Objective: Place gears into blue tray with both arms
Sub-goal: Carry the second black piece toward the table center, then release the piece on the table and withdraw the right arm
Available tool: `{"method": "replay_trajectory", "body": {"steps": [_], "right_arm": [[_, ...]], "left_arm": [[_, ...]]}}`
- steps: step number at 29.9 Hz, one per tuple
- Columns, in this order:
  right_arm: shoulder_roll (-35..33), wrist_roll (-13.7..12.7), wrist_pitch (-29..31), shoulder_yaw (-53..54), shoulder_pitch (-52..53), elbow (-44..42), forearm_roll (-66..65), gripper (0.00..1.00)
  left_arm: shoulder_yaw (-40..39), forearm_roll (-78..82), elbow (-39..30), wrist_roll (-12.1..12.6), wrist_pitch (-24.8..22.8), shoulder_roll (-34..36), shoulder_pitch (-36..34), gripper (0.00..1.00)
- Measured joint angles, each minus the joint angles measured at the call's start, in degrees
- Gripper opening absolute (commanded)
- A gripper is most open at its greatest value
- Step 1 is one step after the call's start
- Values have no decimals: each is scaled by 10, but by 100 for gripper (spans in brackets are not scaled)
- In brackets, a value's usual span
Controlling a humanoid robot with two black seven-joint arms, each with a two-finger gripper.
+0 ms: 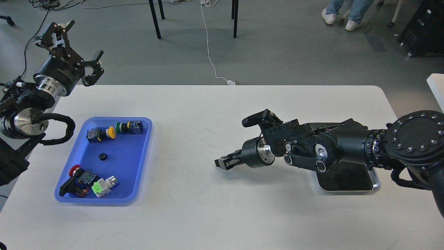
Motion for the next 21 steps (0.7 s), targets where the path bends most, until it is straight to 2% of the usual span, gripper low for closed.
{"method": "replay_trajectory", "body": {"steps": [3,12,16,21], "right_arm": [[0,0,-9,1,-4,-6,0,48],[0,0,-24,5,-10,-18,1,63],[-2,0,-26,38,0,-18,2,81],[-75,-2,-26,140,22,-16,13,91]], "left_arm": [[0,0,0,-1,1,1,1,98],[0,1,0,-1,1,4,1,98],[0,1,-3,-2,2,4,1,98],[-1,1,-11,1,2,26,0,98]]}}
